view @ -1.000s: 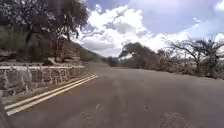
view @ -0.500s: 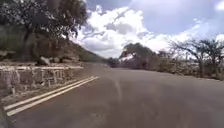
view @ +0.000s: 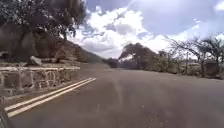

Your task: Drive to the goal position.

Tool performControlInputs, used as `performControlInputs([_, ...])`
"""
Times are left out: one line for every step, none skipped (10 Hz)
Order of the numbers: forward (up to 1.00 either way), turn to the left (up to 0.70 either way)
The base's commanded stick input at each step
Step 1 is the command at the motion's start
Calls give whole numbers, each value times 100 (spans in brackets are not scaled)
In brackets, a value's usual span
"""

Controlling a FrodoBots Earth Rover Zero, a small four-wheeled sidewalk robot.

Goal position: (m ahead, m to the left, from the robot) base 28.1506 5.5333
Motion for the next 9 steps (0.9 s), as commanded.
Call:
performControlInputs([70, 0])
performControlInputs([70, 0])
performControlInputs([70, 0])
performControlInputs([70, 0])
performControlInputs([70, 0])
performControlInputs([70, 0])
performControlInputs([70, 0])
performControlInputs([70, 0])
performControlInputs([70, 0])
